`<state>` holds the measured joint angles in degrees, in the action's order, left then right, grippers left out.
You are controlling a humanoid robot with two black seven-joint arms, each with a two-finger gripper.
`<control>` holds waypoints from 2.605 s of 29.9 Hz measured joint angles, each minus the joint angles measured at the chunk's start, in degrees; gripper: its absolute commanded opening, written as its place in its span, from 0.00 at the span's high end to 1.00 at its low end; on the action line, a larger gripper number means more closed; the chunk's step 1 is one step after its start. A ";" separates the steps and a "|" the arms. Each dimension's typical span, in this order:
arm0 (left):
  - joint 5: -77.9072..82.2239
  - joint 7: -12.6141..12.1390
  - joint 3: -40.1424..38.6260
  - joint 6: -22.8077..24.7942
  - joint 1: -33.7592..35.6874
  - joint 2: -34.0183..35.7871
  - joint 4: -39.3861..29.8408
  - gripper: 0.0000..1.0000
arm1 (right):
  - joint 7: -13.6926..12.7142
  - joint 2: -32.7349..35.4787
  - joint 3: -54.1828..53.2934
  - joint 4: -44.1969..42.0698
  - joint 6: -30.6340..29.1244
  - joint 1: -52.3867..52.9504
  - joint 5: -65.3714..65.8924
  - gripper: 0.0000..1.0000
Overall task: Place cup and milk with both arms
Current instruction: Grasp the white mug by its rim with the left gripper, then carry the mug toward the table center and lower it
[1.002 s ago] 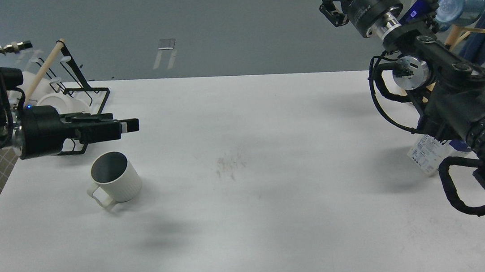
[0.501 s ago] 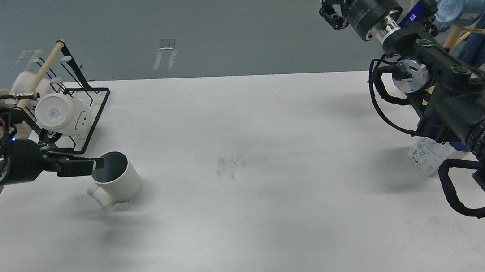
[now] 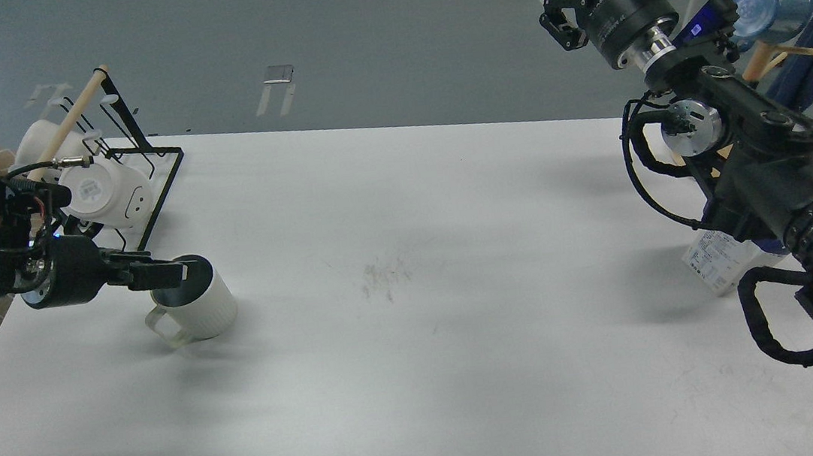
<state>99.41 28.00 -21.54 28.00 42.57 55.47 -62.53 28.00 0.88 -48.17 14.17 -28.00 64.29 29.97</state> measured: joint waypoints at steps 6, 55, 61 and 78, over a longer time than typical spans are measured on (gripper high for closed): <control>0.05 0.00 0.07 0.00 -0.08 -1.02 2.50 0.02 | 0.00 -0.07 0.01 0.00 0.00 -0.27 0.00 0.00; -1.28 -0.33 1.16 0.00 14.04 -1.70 -20.74 1.00 | 0.00 -0.04 -0.15 -0.49 0.00 3.07 0.02 0.00; 0.49 -3.32 1.62 0.00 16.35 -13.74 -17.78 1.00 | 0.00 -0.65 -0.08 -1.02 0.00 6.34 0.07 0.00; 10.89 -5.73 9.92 0.00 18.58 -30.66 -4.41 1.00 | 0.00 -0.69 0.09 -0.89 0.00 5.86 0.01 0.00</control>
<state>110.30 22.27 -11.62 28.00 61.16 24.81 -66.94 28.00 0.20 -48.08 13.27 -28.00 70.16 29.99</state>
